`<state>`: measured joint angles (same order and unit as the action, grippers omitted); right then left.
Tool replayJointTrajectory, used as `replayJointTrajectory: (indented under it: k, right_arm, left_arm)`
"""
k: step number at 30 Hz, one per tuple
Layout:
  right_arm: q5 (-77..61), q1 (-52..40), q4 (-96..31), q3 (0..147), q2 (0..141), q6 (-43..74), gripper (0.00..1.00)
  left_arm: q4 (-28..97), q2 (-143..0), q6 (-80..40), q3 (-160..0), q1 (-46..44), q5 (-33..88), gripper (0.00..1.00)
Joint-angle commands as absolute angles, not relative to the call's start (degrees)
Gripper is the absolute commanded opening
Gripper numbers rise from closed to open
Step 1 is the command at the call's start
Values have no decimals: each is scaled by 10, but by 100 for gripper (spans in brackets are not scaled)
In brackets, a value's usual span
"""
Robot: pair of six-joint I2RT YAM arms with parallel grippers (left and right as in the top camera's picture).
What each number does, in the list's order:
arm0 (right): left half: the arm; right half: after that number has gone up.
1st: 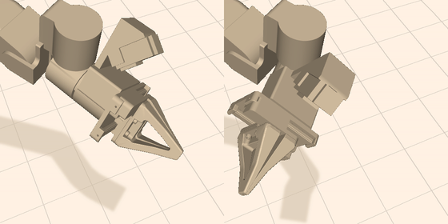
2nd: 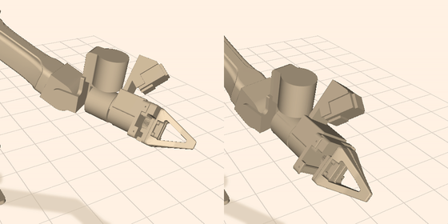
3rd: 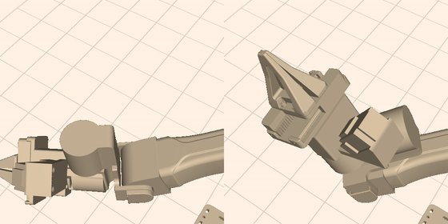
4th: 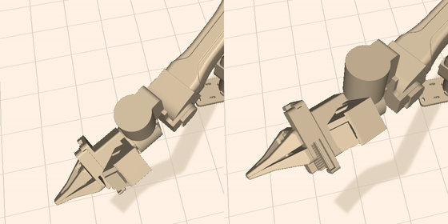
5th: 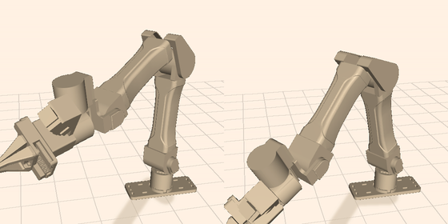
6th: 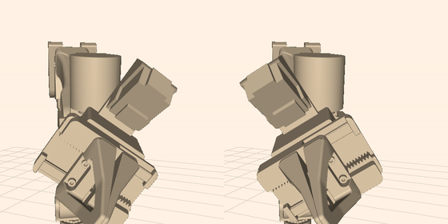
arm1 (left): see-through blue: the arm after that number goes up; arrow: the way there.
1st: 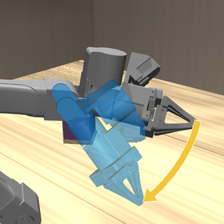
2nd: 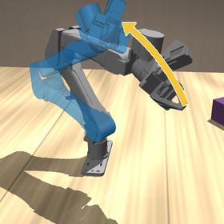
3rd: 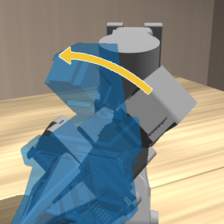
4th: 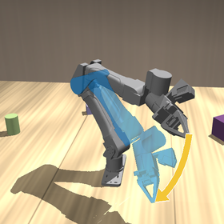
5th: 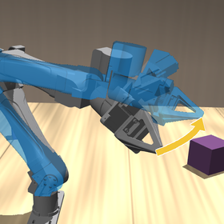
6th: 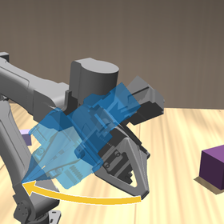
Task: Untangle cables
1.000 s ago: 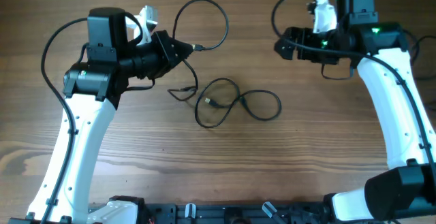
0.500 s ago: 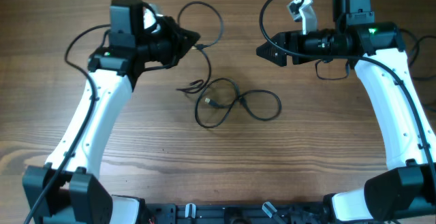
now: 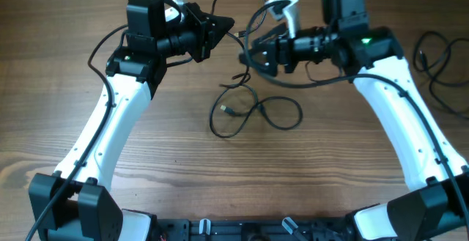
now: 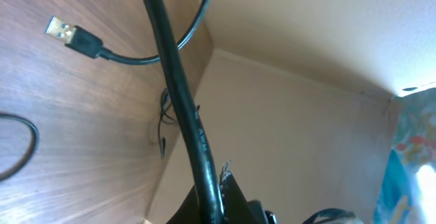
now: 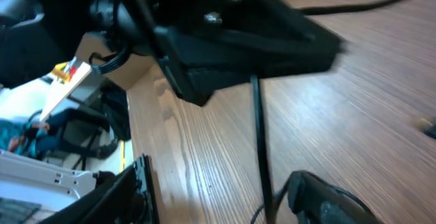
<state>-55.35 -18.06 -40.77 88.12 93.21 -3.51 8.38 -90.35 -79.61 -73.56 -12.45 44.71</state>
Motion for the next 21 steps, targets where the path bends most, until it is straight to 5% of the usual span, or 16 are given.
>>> replayJointTrajectory:
  k: [1, 17, 21]
  right_arm:
    - [-527, -199, -401, 876, 937, -43, 64]
    - [-483, -206, -394, 876, 937, -9, 8]
    - [-485, -206, -394, 876, 937, -5, 8]
  left_arm:
    - [58, -901, -832, -738, -128, 515, 5]
    - [32, -901, -849, -738, -128, 546, 11]
    - [32, -901, -849, -738, -128, 546, 11]
